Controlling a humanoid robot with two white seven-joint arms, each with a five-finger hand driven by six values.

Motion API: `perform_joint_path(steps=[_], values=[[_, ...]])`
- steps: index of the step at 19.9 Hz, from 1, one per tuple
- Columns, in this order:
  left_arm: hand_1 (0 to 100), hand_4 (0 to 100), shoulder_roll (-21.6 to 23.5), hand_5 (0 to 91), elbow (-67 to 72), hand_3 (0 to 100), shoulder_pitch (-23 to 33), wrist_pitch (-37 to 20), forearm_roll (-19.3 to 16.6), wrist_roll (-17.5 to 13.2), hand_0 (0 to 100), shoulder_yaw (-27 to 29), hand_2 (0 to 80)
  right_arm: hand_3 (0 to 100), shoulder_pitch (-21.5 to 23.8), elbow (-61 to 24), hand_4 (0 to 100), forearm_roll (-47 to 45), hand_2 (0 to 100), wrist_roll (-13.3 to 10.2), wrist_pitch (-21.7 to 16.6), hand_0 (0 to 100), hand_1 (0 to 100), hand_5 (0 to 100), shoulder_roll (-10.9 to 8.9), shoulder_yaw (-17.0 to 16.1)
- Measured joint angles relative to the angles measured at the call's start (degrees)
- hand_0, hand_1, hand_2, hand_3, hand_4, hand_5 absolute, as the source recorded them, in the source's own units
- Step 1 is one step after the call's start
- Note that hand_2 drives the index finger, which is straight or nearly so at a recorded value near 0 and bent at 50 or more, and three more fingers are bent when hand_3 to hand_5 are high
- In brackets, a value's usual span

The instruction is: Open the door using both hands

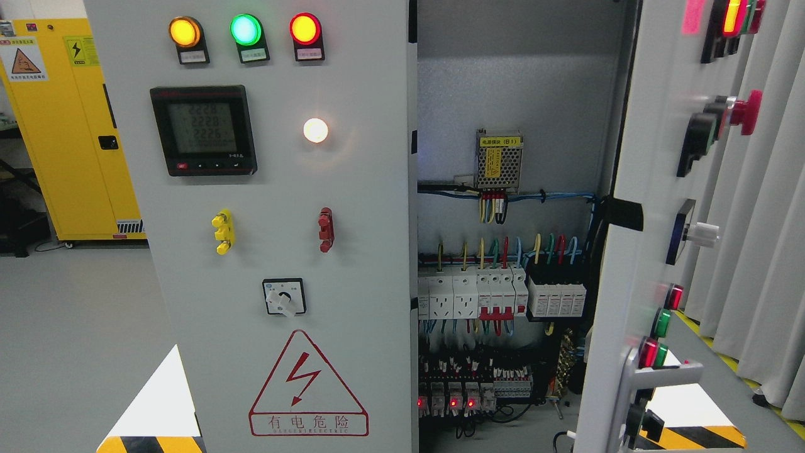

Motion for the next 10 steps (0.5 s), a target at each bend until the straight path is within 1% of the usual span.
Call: perform_joint_path(steps=[5,10], values=[[13,27,4.07,0.0,-8.07,32,-4.67,6.66,5.41,-0.21,5,0.55,16.4,0,0.0,0.0,0,0.0,0,0.01,0.0,21,6,0,0.0,-0.01],[12,27,7.29,0.0,-13.26,33,-11.12,10.53,7.91,-0.27,4,-1.05,16.3,0,0.01,-0.01,0,0.01,0,0.0,0.0,21,7,0,0.0,-0.02]])
